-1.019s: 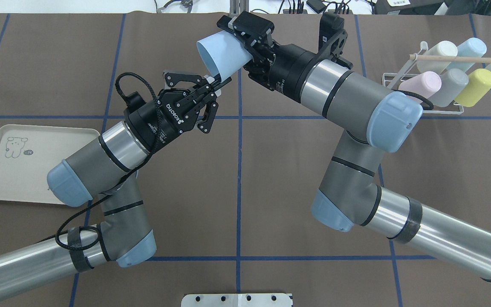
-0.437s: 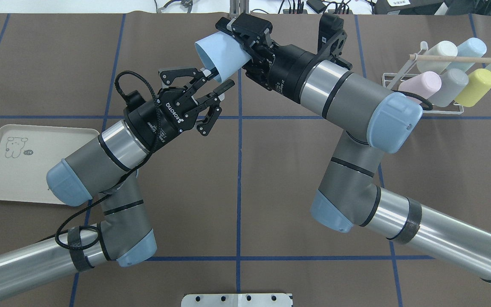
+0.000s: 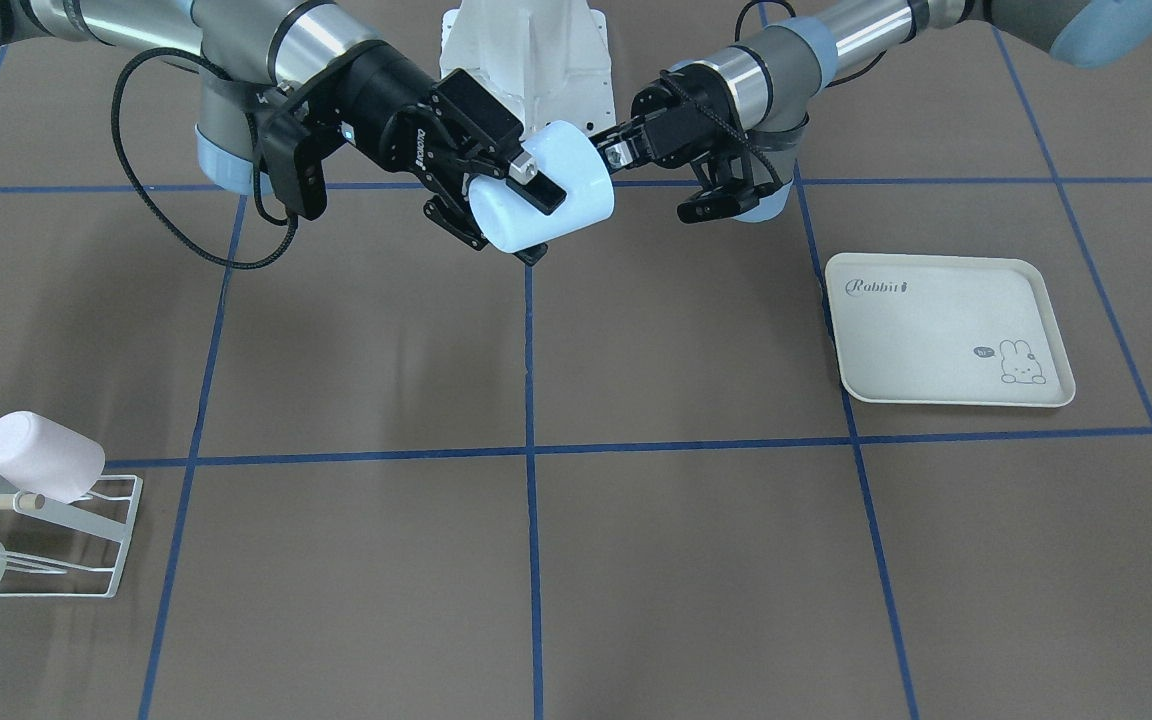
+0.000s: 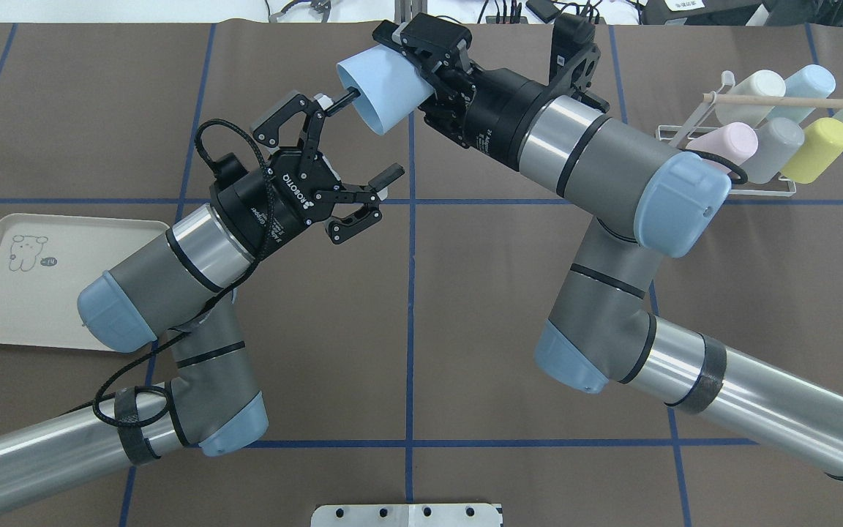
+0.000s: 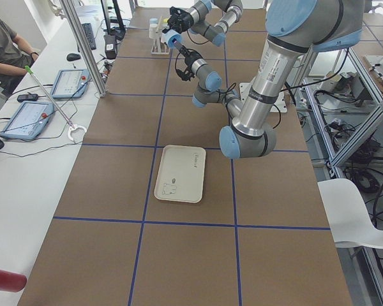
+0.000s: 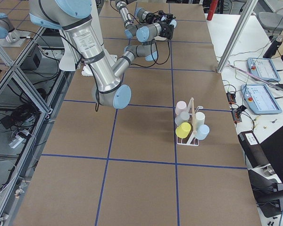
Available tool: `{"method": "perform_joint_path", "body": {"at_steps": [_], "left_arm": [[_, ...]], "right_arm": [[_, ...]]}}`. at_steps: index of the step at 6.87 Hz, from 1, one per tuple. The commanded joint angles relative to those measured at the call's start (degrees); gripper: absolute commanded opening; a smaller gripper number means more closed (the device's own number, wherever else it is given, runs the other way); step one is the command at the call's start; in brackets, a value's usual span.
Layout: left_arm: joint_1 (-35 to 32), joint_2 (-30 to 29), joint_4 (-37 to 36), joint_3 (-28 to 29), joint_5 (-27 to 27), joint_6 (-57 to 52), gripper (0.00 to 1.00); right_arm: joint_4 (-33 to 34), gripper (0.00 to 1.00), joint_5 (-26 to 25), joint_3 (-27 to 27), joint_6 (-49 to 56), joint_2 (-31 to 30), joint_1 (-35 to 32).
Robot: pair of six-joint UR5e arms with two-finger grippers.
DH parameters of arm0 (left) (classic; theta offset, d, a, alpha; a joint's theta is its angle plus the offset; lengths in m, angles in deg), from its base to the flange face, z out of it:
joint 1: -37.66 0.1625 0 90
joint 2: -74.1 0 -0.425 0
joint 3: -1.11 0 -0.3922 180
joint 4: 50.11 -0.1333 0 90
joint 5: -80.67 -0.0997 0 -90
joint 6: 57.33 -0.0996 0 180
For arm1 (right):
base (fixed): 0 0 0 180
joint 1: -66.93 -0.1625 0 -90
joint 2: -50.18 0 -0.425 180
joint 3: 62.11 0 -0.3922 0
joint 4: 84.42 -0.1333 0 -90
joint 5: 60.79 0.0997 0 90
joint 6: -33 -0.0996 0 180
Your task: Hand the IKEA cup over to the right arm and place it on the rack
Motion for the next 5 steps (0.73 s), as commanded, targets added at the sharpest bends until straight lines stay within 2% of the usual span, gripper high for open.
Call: {"method": "perform_joint_path", "body": {"at_steps": [1,3,5], "left_arm": [[-0.3,0.5,0.2,-1.8,0.2,-3.4,1.0],[-0.5,4.7,-0.1,-6.1,0.8,-4.9,1.0],[-1.7,8.1,-0.8,-8.9,0.9,-11.8,1.0]], "right_arm": [[0.1,0.0,0.4,0.1,-0.1,-0.4,-3.3],[0.6,0.0,2.5,0.2,0.9,-3.0,-8.5],[2.4,0.0,2.9,0.2,10.9,-8.2,-12.6]]}}
